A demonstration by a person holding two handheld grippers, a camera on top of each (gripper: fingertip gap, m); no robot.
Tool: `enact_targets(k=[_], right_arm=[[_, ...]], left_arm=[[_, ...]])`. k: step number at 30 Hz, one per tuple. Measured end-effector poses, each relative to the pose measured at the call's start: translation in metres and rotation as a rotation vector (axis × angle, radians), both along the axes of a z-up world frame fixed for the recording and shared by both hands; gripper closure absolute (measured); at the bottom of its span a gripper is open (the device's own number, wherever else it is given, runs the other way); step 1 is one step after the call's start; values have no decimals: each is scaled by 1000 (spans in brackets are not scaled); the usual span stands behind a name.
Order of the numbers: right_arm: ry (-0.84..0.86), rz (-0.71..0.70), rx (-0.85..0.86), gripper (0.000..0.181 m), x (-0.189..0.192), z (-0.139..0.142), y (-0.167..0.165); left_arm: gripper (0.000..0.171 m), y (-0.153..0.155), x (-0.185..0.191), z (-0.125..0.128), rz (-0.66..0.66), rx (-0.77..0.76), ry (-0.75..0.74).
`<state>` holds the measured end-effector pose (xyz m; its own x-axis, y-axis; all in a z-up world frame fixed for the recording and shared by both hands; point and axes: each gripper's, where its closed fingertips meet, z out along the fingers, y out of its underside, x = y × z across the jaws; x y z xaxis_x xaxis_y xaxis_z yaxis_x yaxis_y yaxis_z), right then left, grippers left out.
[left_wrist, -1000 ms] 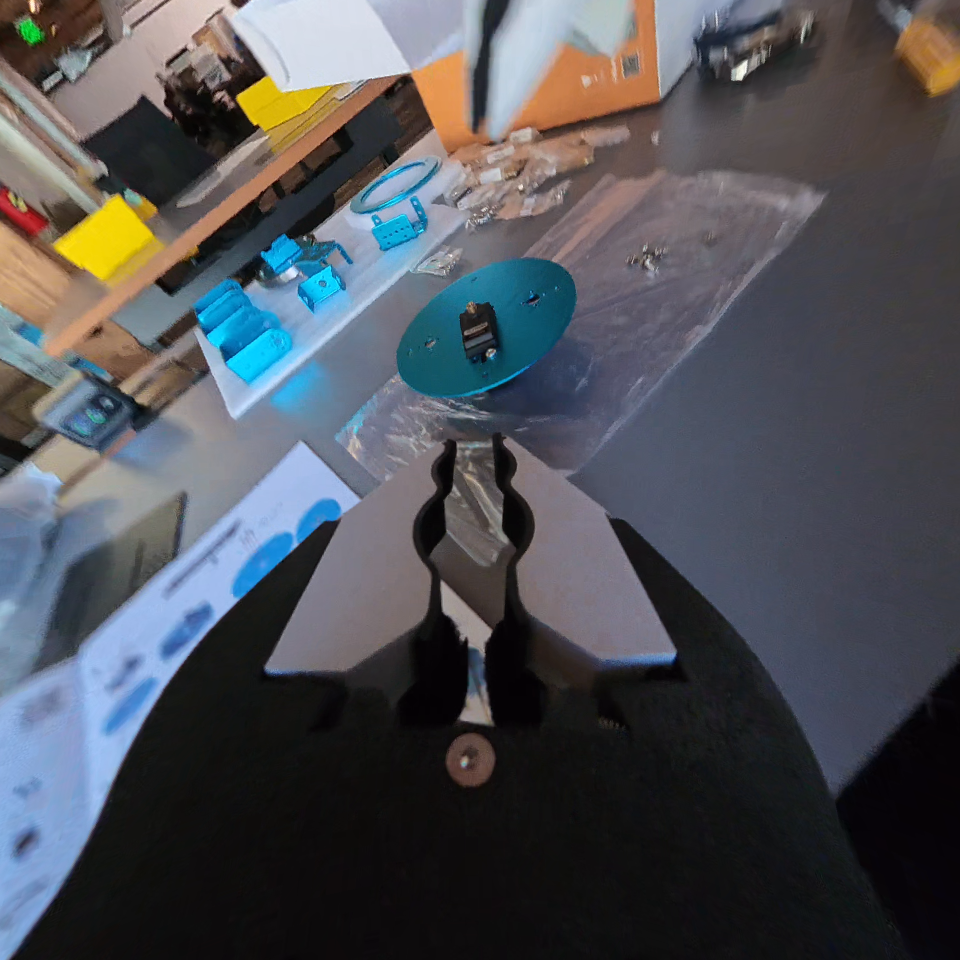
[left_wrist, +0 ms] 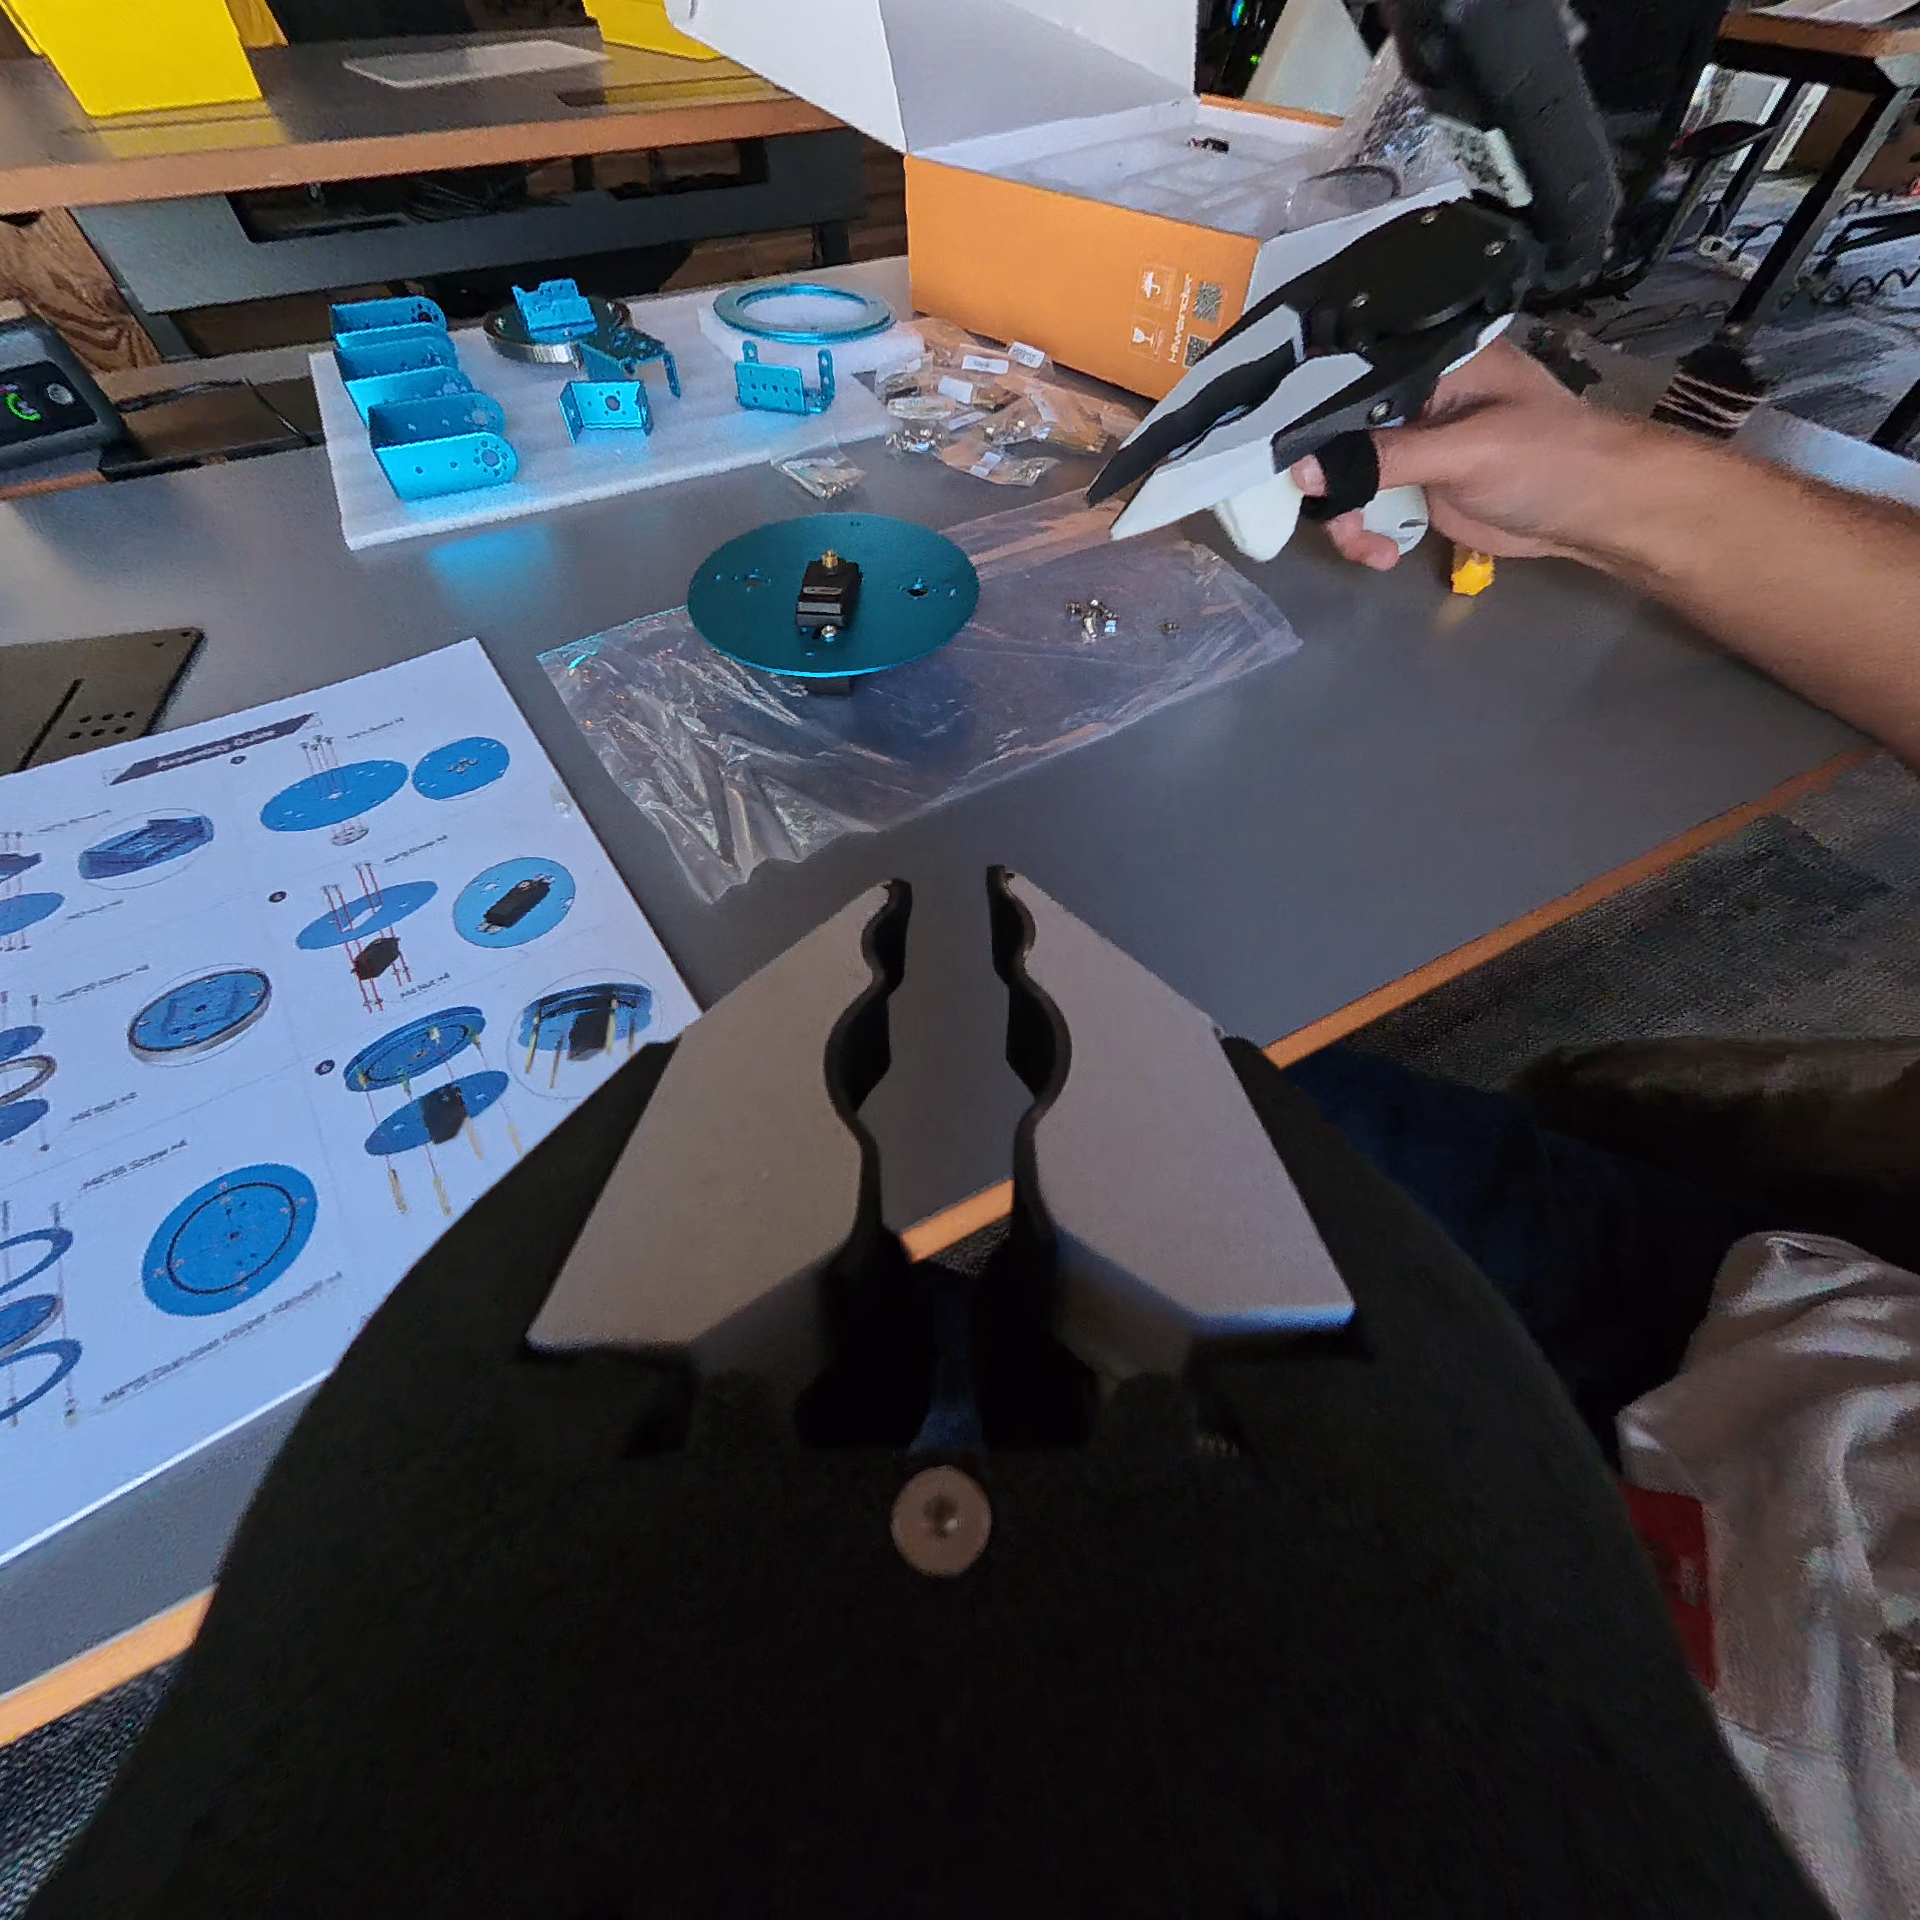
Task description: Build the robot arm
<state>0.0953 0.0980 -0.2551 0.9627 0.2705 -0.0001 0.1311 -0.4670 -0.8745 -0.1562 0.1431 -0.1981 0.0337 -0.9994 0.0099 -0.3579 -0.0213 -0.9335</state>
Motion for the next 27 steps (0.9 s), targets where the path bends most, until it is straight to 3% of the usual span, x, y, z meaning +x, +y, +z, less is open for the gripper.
enact_targets(k=[6,10,19,27], right_arm=[[-104,-17,23,154,3,2,-1],[-84,-12,47,153,2,9,-4],[-2,71,57,152,-17,8,-2],[37,22,96,153,-17,22,0]], left_arm=[[156,-22,-26,13,0,20,-10],[157,-14,-47,17,86,68,-3],[156,-7,-74,-18,190,3,76],[156,-17,-84,-34,205,-5,106]])
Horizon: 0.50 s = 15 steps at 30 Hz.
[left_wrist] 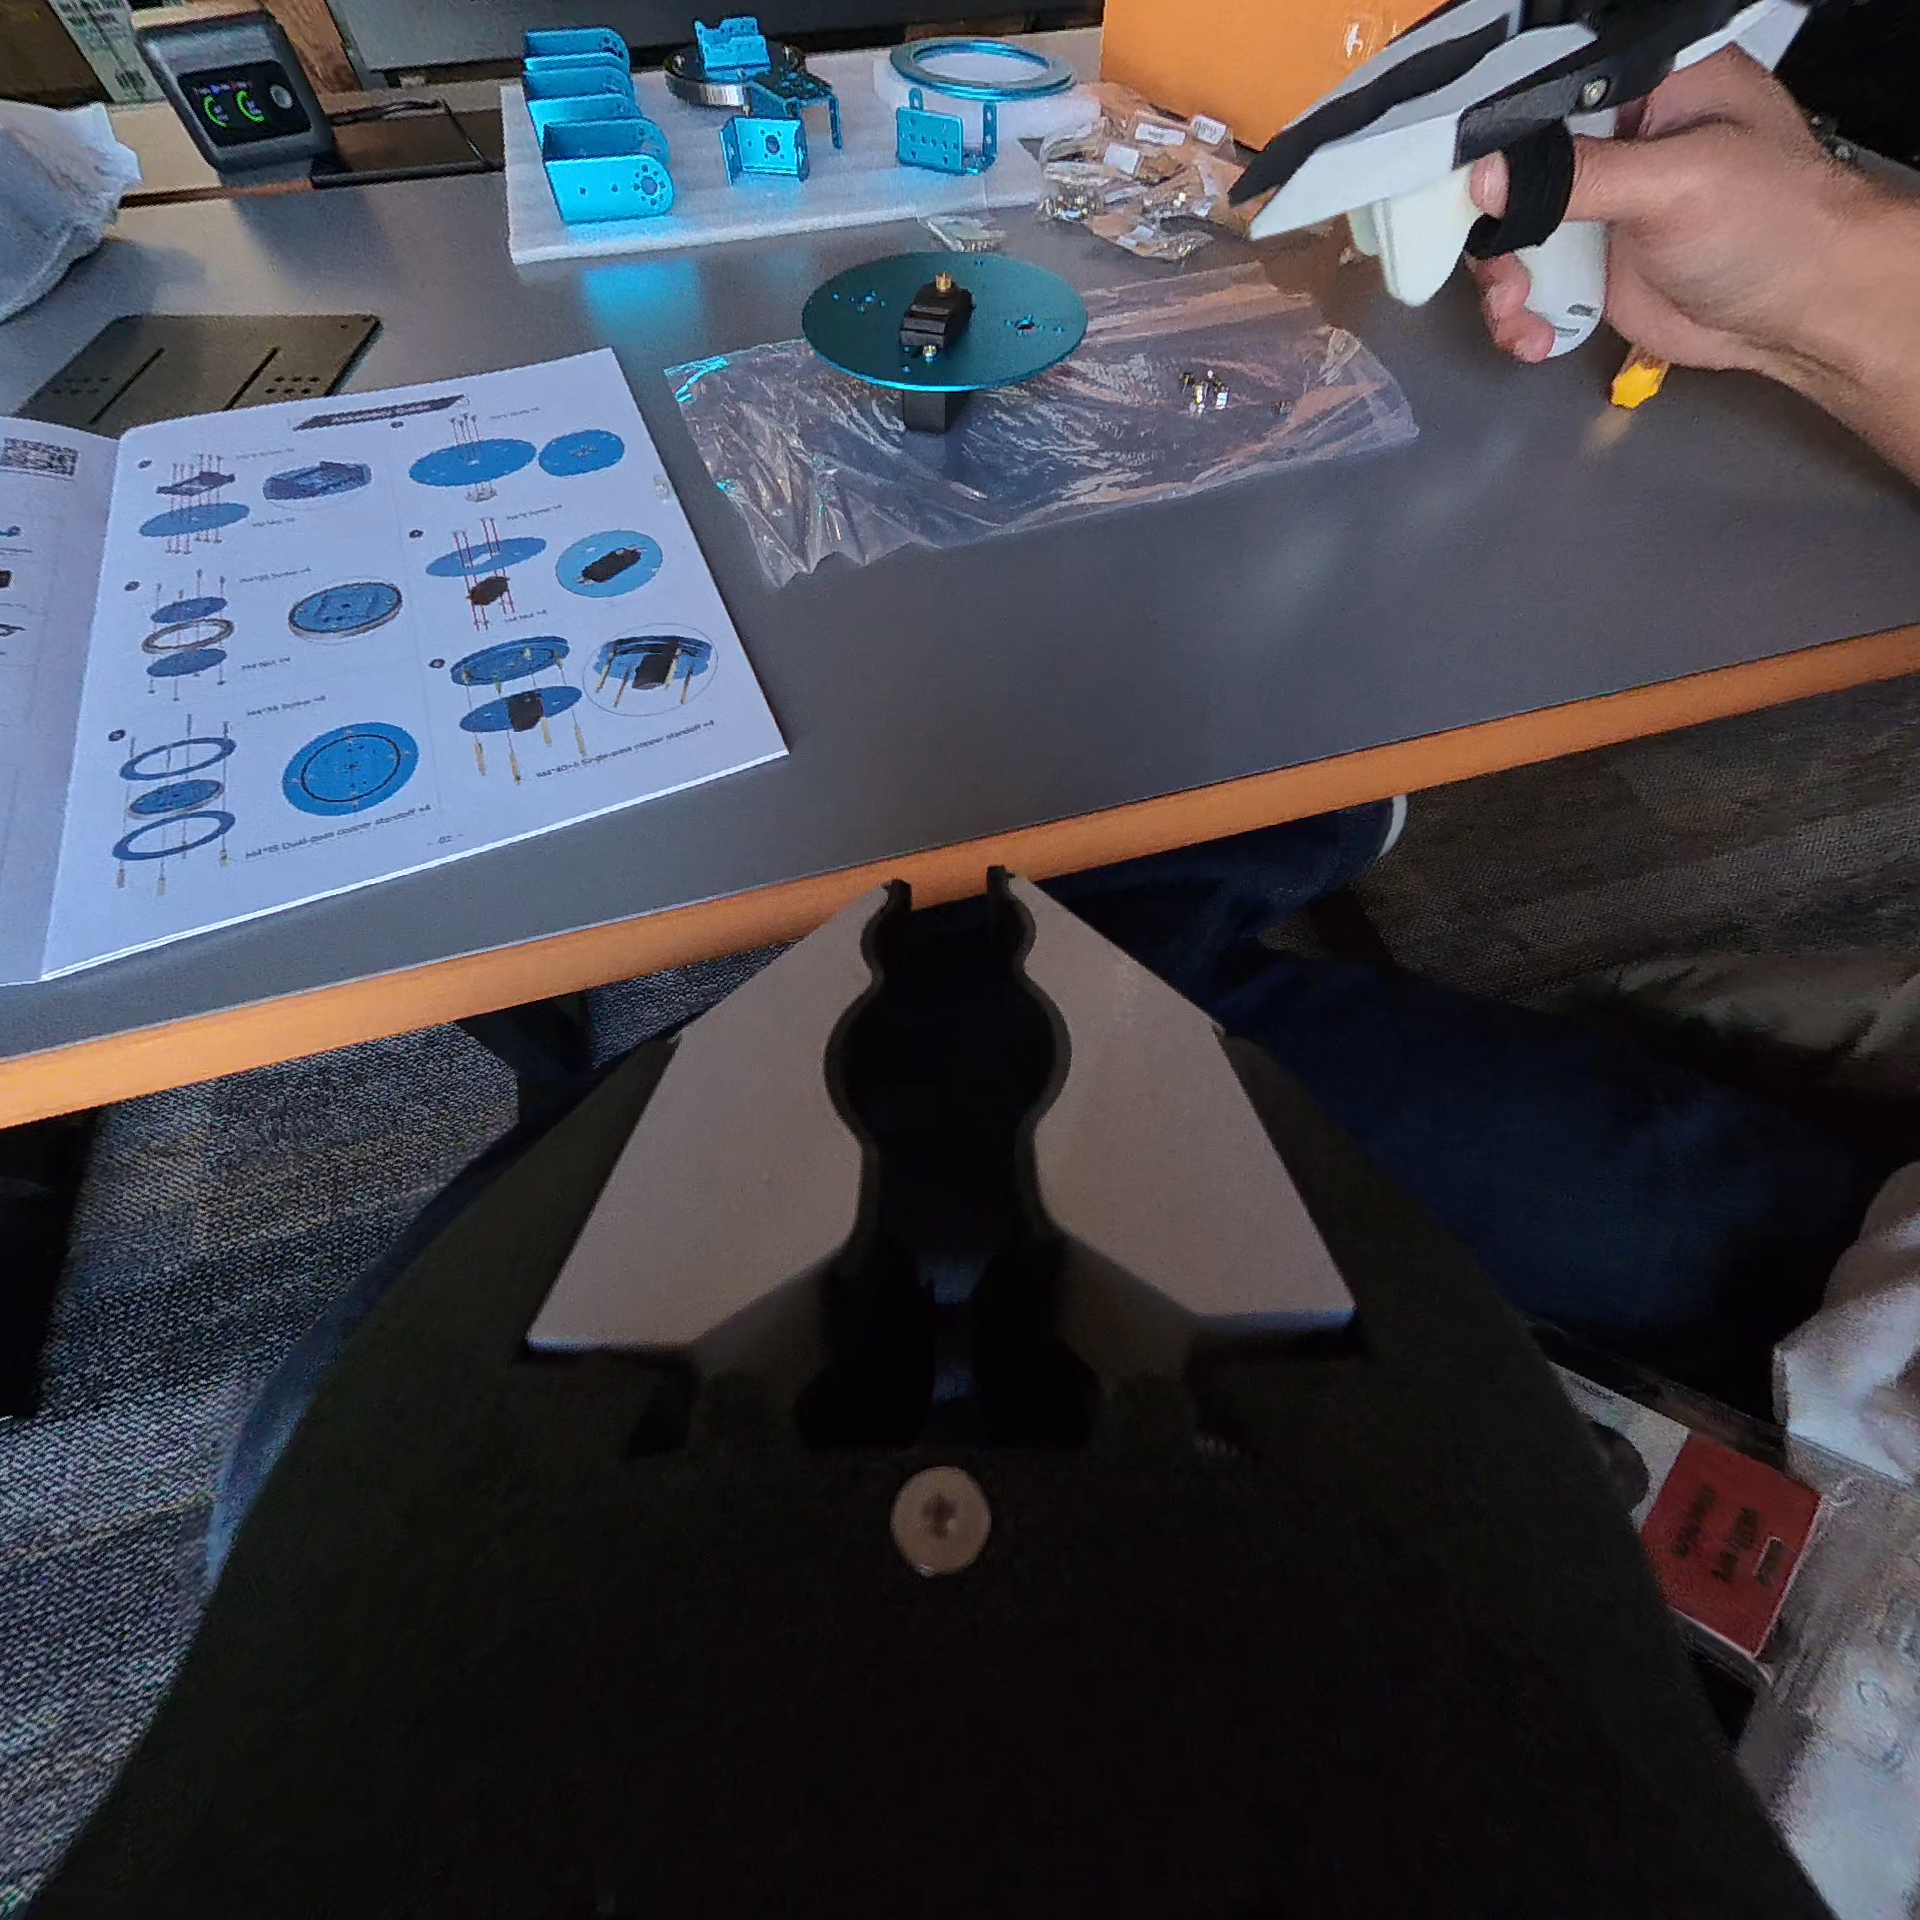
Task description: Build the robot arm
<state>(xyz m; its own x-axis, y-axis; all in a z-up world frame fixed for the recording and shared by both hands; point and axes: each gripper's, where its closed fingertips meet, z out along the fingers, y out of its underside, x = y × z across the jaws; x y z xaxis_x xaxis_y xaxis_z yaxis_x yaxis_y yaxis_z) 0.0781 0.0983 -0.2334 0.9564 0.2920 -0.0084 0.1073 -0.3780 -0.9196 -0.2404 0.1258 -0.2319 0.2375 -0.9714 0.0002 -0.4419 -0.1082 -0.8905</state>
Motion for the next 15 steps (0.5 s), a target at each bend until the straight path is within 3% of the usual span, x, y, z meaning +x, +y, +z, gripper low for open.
enact_targets(k=[4,11,15], right_arm=[[41,-28,14,151,7,3,-2],[24,-17,-43,145,6,-10,-4],[15,-11,-64,144,3,-14,-3]], left_arm=[[156,18,31,6,-76,13,29],[156,79,159,42,-330,170,79],[160,96,213,42,-413,177,63]])
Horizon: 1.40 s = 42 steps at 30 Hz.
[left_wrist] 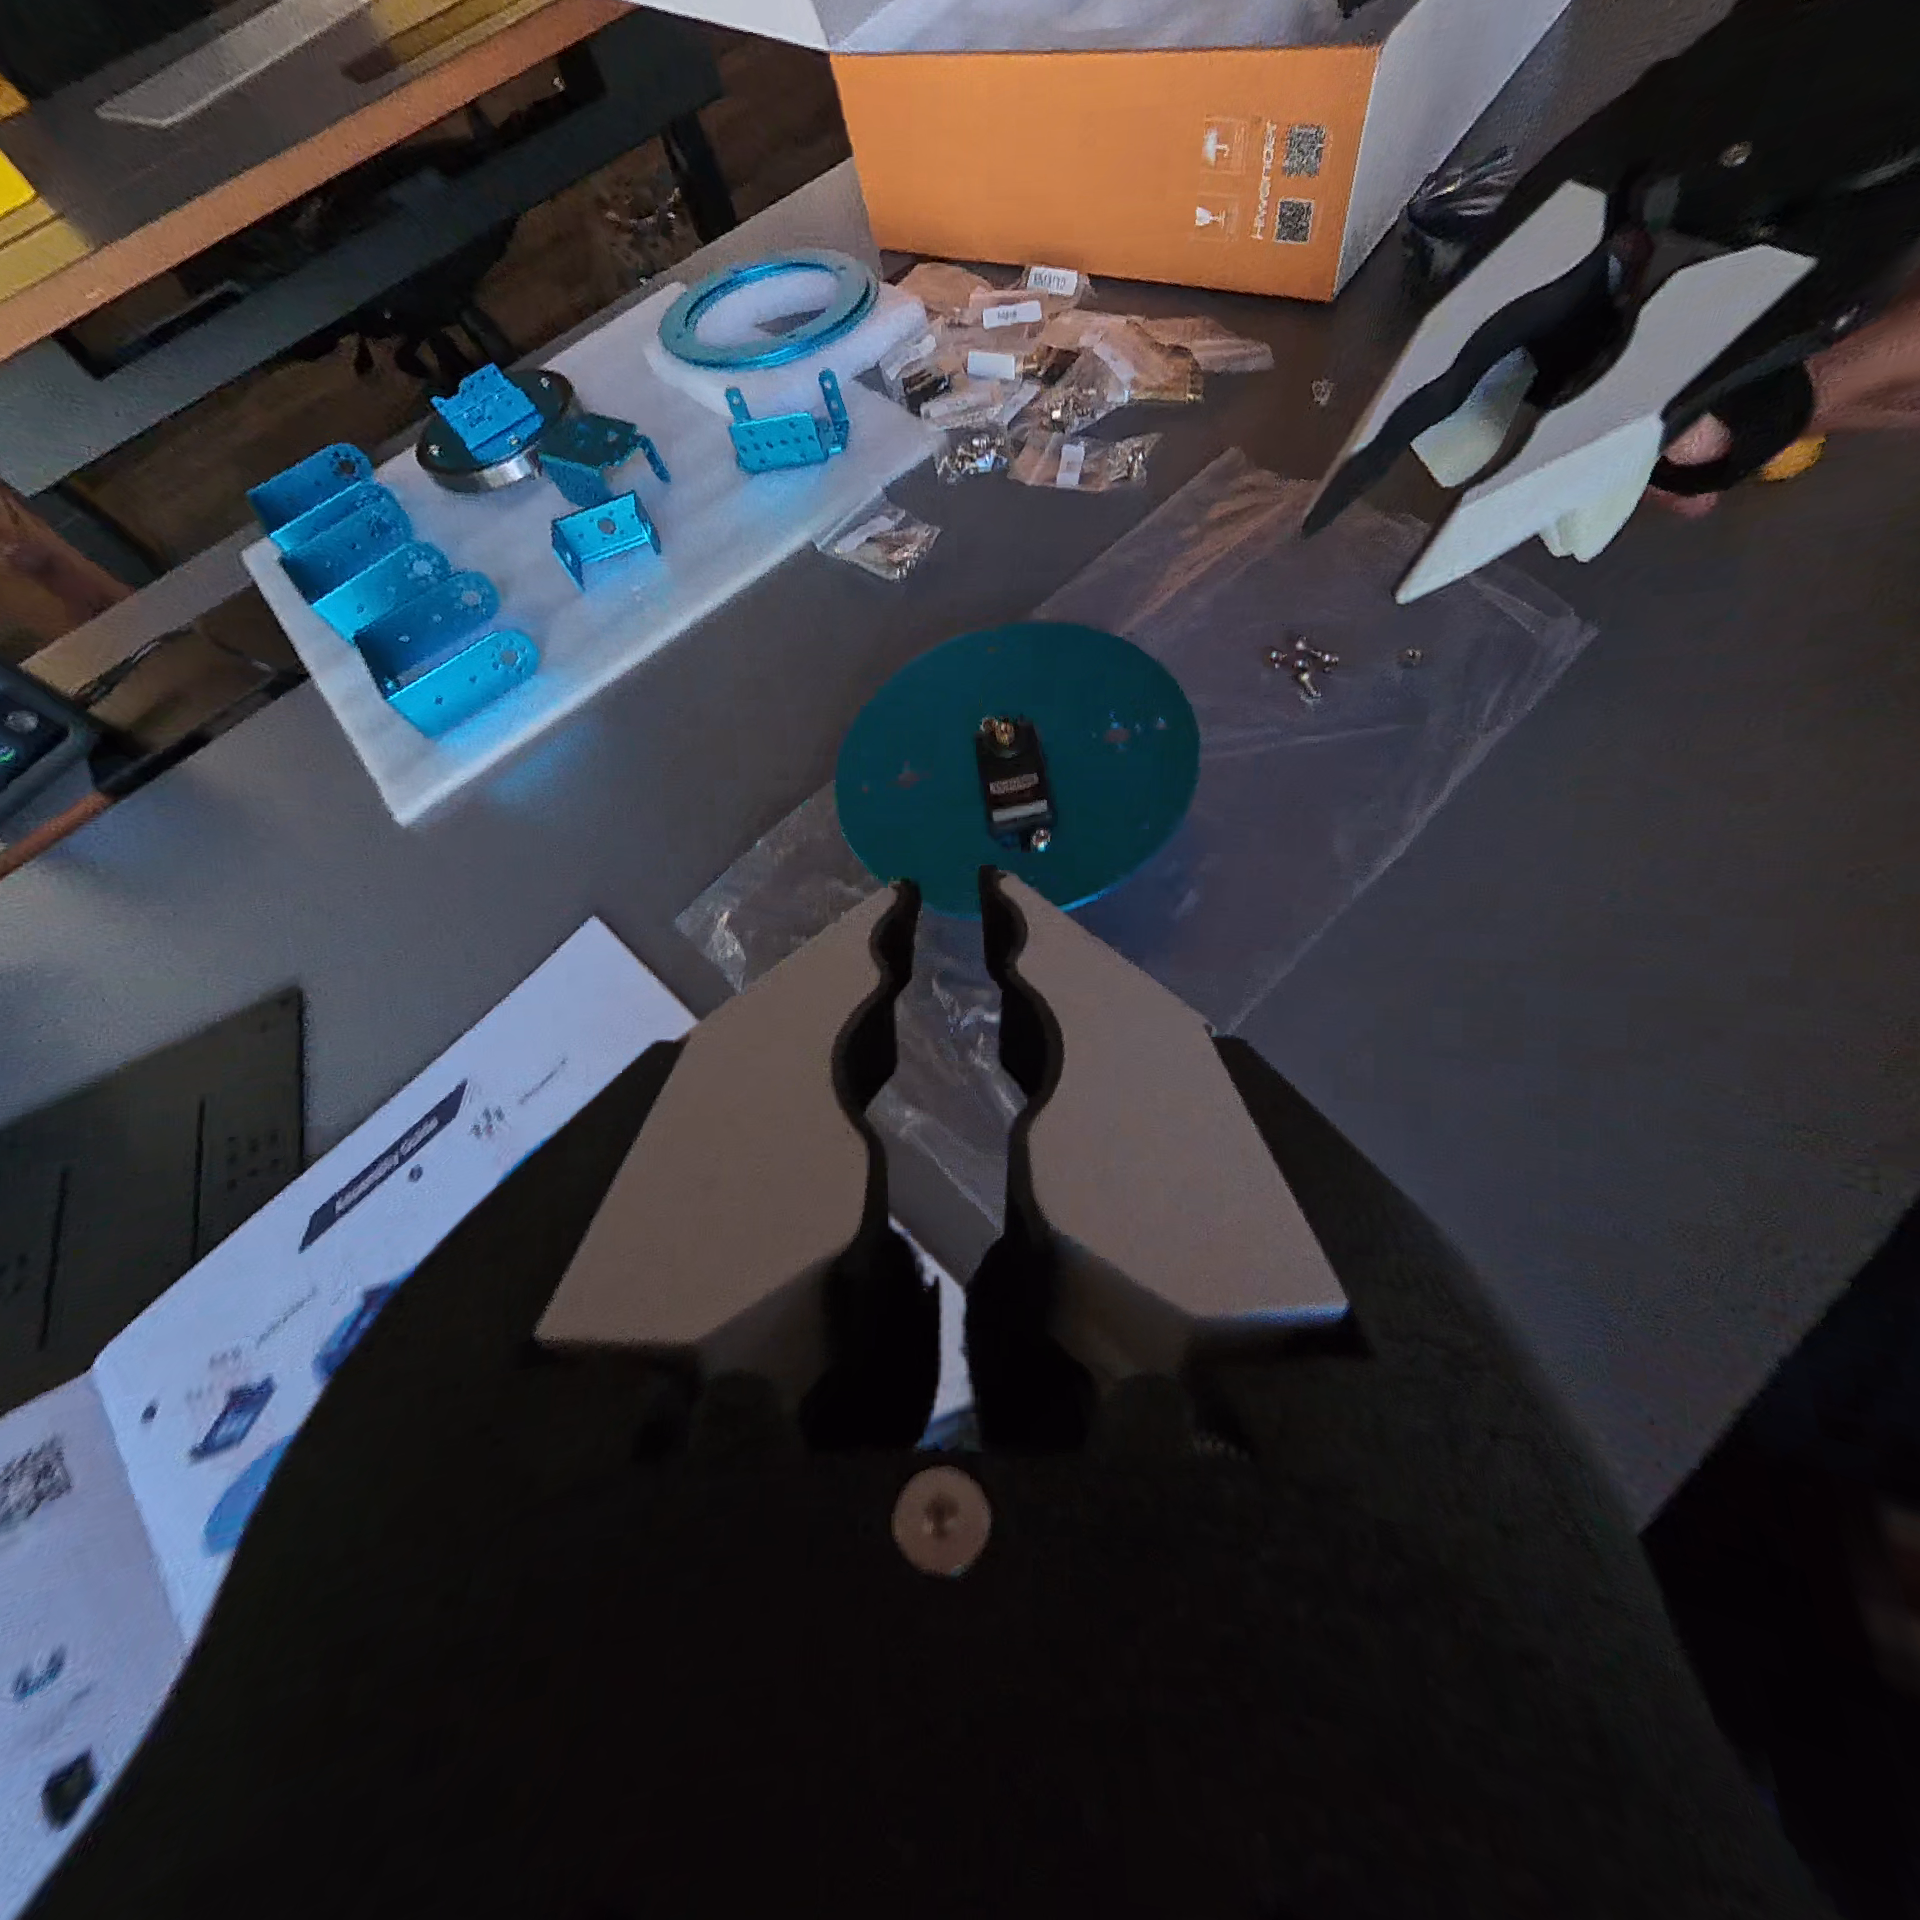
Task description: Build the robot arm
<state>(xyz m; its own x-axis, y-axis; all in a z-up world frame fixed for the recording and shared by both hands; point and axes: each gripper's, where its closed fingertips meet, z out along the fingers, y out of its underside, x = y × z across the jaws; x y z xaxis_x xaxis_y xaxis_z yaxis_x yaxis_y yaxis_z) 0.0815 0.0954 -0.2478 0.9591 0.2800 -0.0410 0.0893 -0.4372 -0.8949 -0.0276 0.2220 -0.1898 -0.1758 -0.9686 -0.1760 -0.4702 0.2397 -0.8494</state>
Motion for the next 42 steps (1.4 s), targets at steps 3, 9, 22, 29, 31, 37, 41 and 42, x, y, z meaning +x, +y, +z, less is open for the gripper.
enact_targets(k=[3,9,22,29,31,37,41,42], right_arm=[[40,-2,12,144,0,3,1],[144,-8,16,143,-1,11,-1],[222,-23,-30,144,5,1,-2],[203,-16,-19,145,2,9,-5],[203,-18,-25,146,2,7,-4],[213,-17,-48,146,2,2,-4],[194,-14,-45,146,2,4,-5],[191,-15,-40,146,3,5,-5]], left_arm=[[162,-6,24,-15,-41,-41,24],[161,-16,53,-30,-78,-77,69],[152,-22,80,-68,-81,-85,310],[154,-22,83,-70,-70,-64,285],[154,-22,83,-70,-77,-54,291],[155,-23,83,-71,-176,12,303],[154,-22,82,-70,-190,-2,335],[151,-18,79,-68,-200,27,333]])
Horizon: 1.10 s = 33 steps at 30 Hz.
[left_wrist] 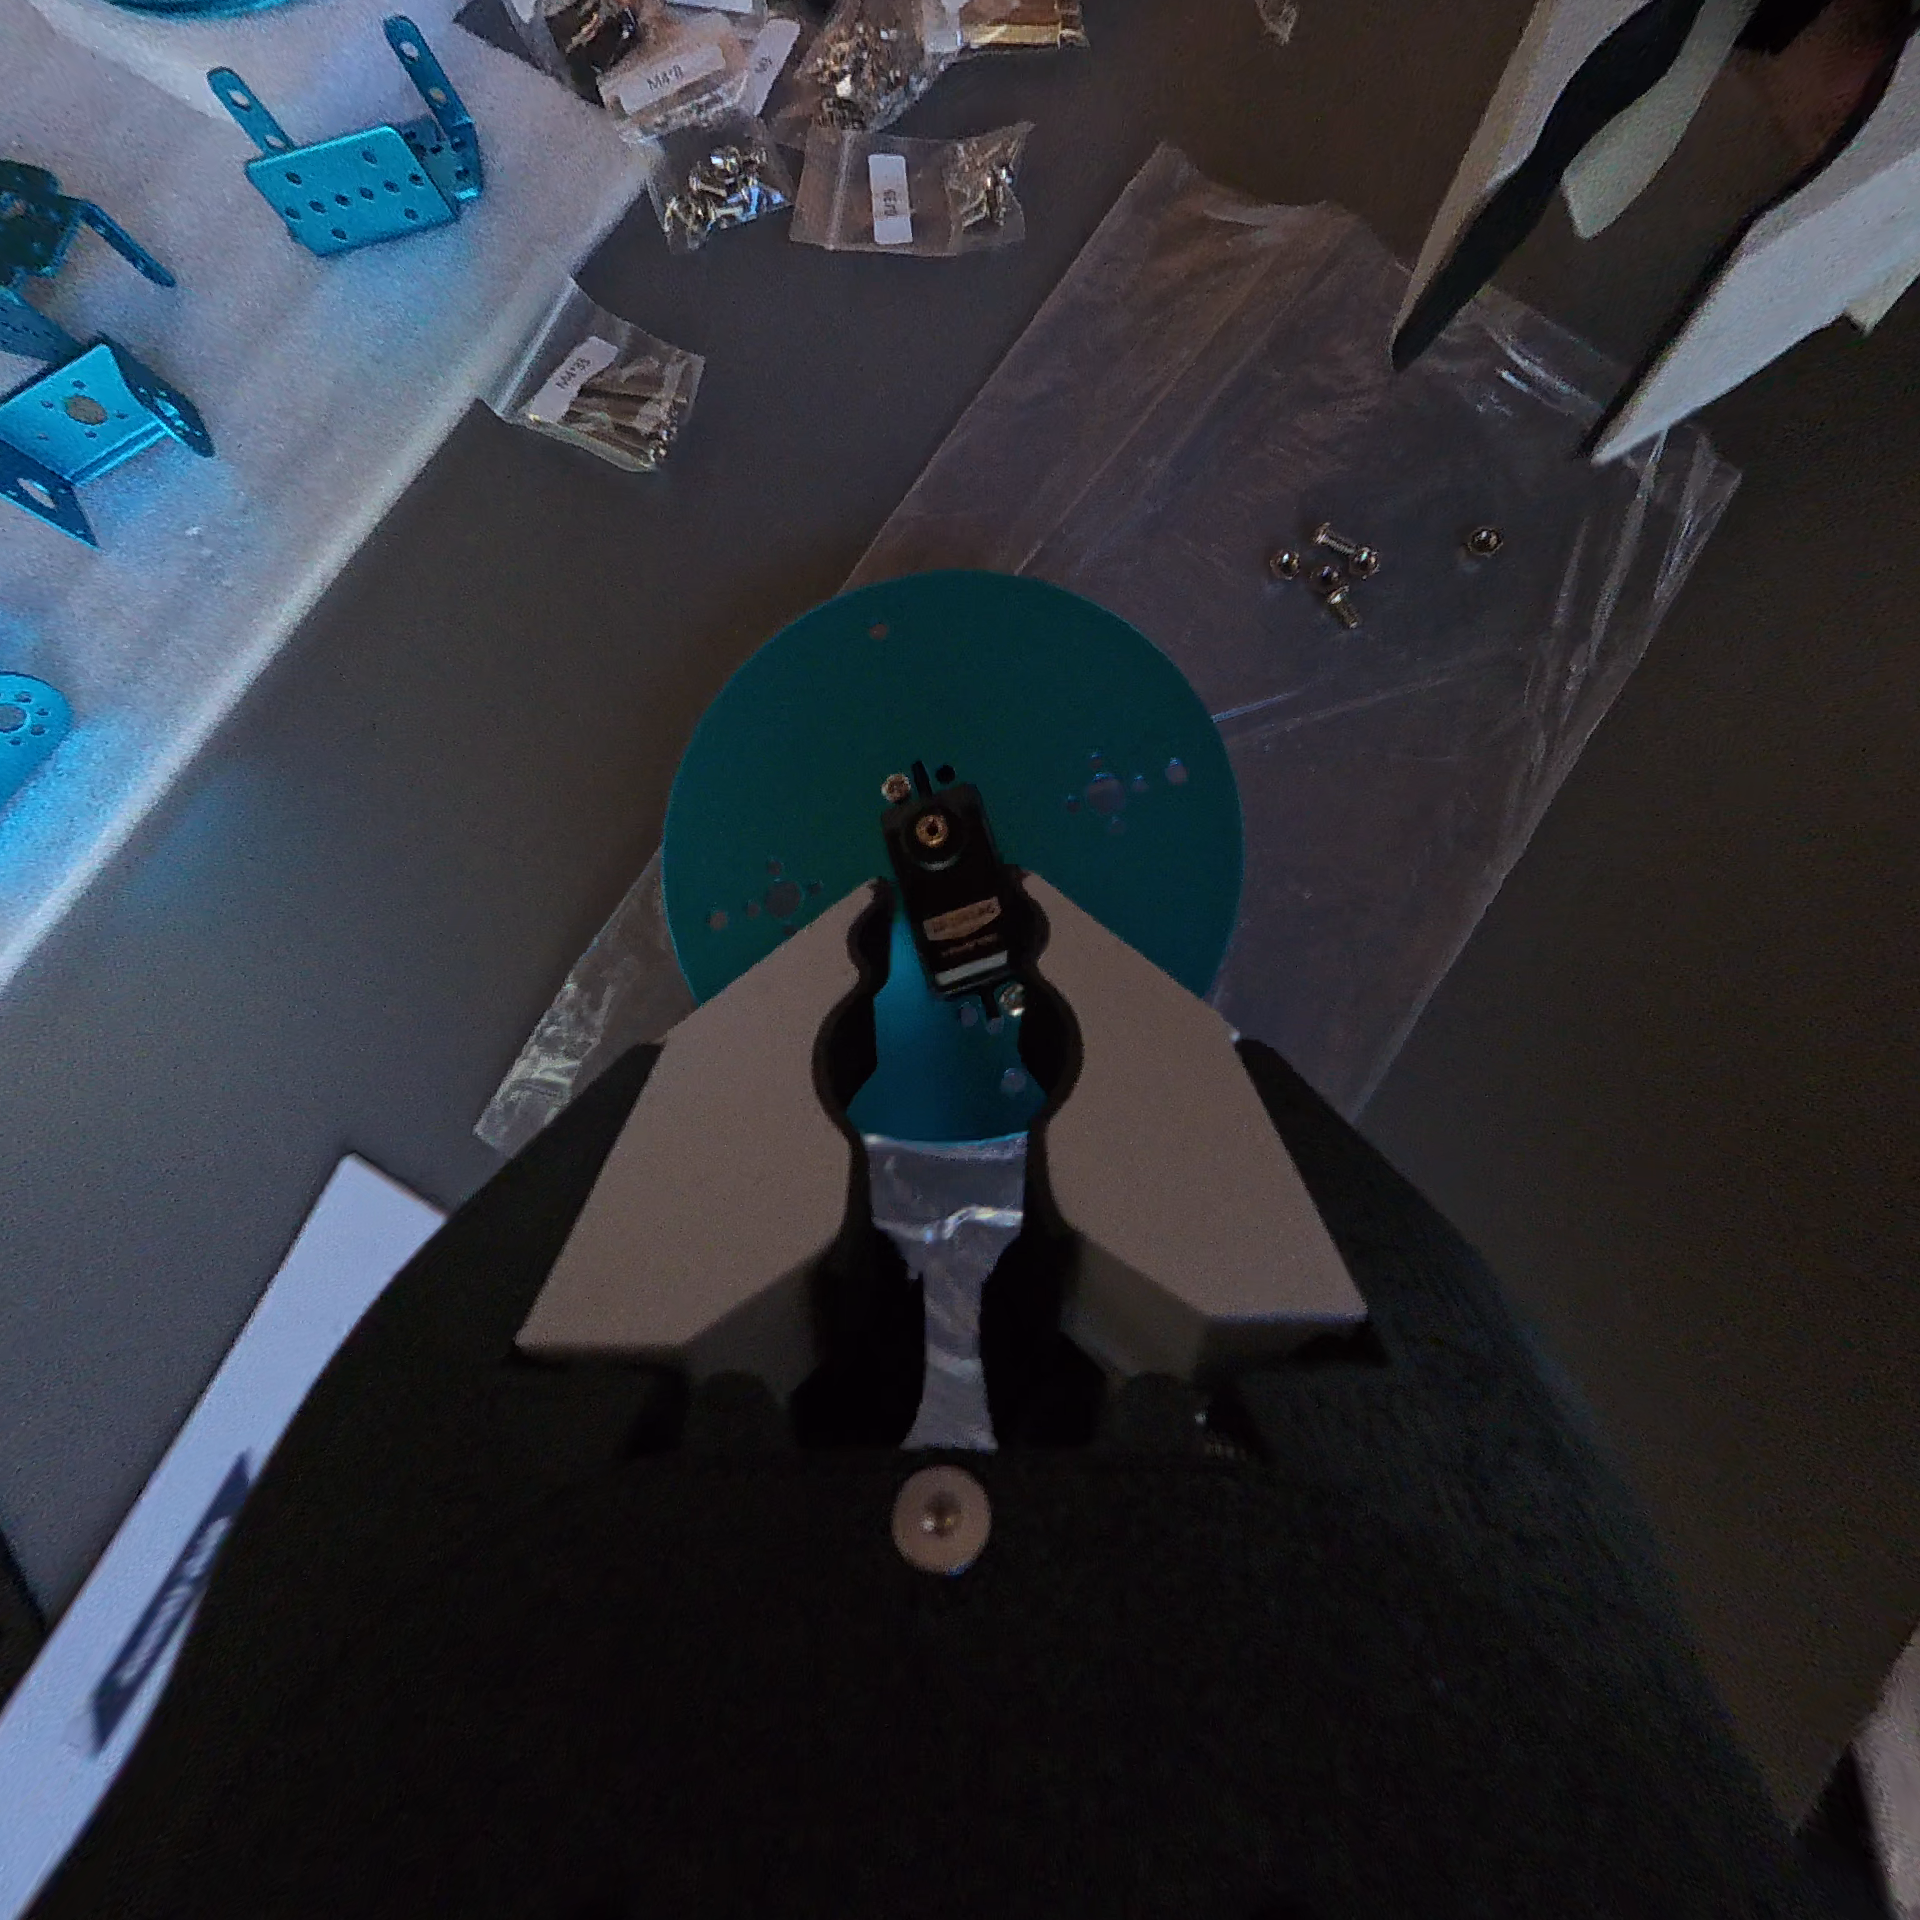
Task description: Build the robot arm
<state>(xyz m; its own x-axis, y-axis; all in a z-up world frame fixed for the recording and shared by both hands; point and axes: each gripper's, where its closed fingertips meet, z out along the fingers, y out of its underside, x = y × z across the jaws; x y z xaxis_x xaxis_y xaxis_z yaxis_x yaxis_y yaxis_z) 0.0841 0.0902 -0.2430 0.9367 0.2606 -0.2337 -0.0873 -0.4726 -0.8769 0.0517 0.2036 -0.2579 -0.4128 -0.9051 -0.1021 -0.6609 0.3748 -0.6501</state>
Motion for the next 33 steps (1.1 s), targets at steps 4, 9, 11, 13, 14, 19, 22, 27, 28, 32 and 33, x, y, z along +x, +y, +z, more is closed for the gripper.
enact_targets(k=[4,9,11,13,14,19,22,27,28,32,33], right_arm=[[-8,4,30,146,-2,8,-1],[-53,2,54,146,-4,15,-1],[-52,2,49,146,-4,14,0],[-52,-2,47,146,-3,12,0],[-51,-4,44,146,-2,10,0],[-40,-16,21,146,4,2,1],[-34,-15,16,146,3,0,2],[-37,-9,12,146,2,-2,2],[-37,-9,10,146,2,-2,2],[-45,15,36,146,0,2,5],[-46,14,49,146,0,3,6]], left_arm=[[141,23,-17,21,-122,193,-170],[144,15,-40,31,-291,345,-434],[143,16,-41,32,-278,447,-523],[142,15,-44,23,-289,550,-515],[140,13,-45,16,-308,603,-490],[139,3,-46,-6,-417,844,-454],[139,1,-39,-9,-423,917,-479],[140,0,-32,-14,-439,915,-480],[141,-1,-31,-15,-448,924,-485],[146,-5,-29,-18,-489,937,-507],[147,-6,-28,-19,-496,937,-513]])
